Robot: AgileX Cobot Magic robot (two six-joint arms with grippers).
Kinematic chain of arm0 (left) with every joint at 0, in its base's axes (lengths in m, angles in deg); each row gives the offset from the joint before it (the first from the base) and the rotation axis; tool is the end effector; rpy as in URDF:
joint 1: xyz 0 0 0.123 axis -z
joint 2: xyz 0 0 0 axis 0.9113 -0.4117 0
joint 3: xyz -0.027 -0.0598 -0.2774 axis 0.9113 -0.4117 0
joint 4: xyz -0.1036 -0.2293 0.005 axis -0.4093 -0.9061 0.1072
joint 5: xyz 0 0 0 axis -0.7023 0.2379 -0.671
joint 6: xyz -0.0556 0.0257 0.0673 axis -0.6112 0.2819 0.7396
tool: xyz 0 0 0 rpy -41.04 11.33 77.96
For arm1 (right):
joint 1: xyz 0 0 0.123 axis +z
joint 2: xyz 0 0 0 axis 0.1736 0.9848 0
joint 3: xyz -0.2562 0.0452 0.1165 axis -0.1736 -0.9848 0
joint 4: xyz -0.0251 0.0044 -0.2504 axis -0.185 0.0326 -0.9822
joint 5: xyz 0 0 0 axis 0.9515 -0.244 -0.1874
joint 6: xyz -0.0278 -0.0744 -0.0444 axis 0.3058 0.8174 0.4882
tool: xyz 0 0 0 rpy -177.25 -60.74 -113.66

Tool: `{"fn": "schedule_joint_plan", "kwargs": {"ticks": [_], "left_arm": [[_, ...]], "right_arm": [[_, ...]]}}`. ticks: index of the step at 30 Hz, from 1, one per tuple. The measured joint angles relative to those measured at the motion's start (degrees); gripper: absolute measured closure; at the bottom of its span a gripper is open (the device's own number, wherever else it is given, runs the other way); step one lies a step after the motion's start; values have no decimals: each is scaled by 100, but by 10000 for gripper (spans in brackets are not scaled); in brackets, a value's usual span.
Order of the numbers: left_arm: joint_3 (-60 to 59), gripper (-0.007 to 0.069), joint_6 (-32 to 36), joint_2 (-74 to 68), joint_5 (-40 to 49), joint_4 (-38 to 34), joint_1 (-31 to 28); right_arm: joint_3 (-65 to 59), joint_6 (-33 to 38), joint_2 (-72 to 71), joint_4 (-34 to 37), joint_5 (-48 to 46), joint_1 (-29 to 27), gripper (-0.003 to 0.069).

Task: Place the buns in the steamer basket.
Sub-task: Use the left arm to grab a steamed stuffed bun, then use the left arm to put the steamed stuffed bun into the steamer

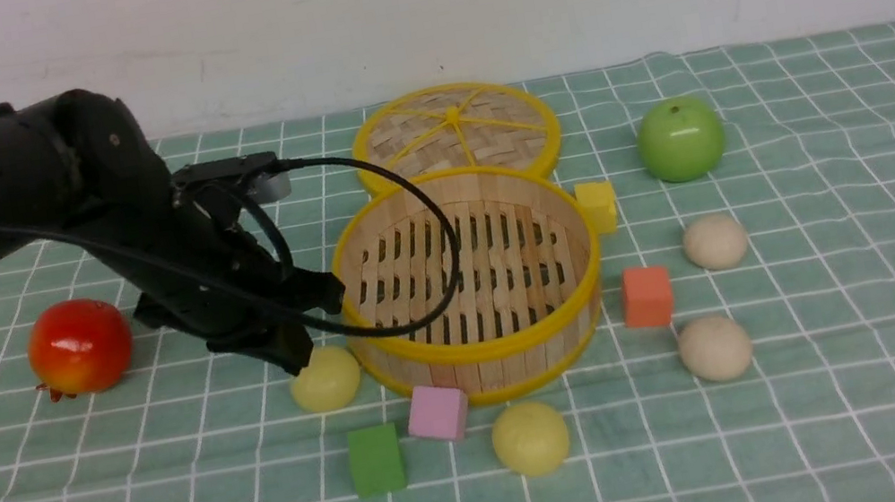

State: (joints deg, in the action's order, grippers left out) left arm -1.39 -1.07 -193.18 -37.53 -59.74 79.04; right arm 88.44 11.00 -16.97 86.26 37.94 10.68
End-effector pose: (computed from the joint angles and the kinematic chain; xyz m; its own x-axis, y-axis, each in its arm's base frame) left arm 0.3876 -0.1127 0.2279 -0.9013 0.2087 -0.3795 0.3026 0.9304 -0.2069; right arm 0.0524 0.0010 0.1741 -0.2902 0.0570 -0.9553 0.0021 0.9983 0.0589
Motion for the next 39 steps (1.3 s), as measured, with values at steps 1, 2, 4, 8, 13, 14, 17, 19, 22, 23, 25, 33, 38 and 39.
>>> {"fn": "schedule_joint_plan", "kwargs": {"ticks": [1, 2, 4, 8, 13, 14, 17, 19, 22, 23, 25, 33, 38, 39], "left_arm": [[0, 568, 19, 1, -6, 0, 0], [12, 515, 162, -51, -75, -62, 0], [26, 463, 305, -128, -199, -116, 0], [26, 389, 576, -323, -457, -146, 0], [33, 371, 710, -513, -609, -146, 0], [35, 375, 730, -566, -680, -149, 0], [35, 384, 734, -646, -804, -149, 0], [42, 389, 734, -707, -849, -149, 0], [47, 413, 713, -743, -831, -153, 0], [47, 450, 680, -743, -780, -153, 0], [54, 542, 615, -736, -709, -153, 0], [54, 638, 539, 162, -55, -361, 109], [102, 638, 1000, 695, -808, -635, 696], [102, 638, 1034, 666, -977, -659, 767]], "right_arm": [[0, 0, 0, 0, 0, 0, 419], [0, 0, 0, 0, 0, 0, 419], [0, 0, 0, 0, 0, 0, 419], [0, 0, 0, 0, 0, 0, 419], [0, 0, 0, 0, 0, 0, 419], [0, 0, 0, 0, 0, 0, 419], [0, 0, 0, 0, 0, 0, 419], [0, 0, 0, 0, 0, 0, 419], [0, 0, 0, 0, 0, 0, 419], [0, 0, 0, 0, 0, 0, 419], [0, 0, 0, 0, 0, 0, 419], [0, 0, 0, 0, 0, 0, 419], [0, 0, 0, 0, 0, 0, 419], [0, 0, 0, 0, 0, 0, 419]]}}
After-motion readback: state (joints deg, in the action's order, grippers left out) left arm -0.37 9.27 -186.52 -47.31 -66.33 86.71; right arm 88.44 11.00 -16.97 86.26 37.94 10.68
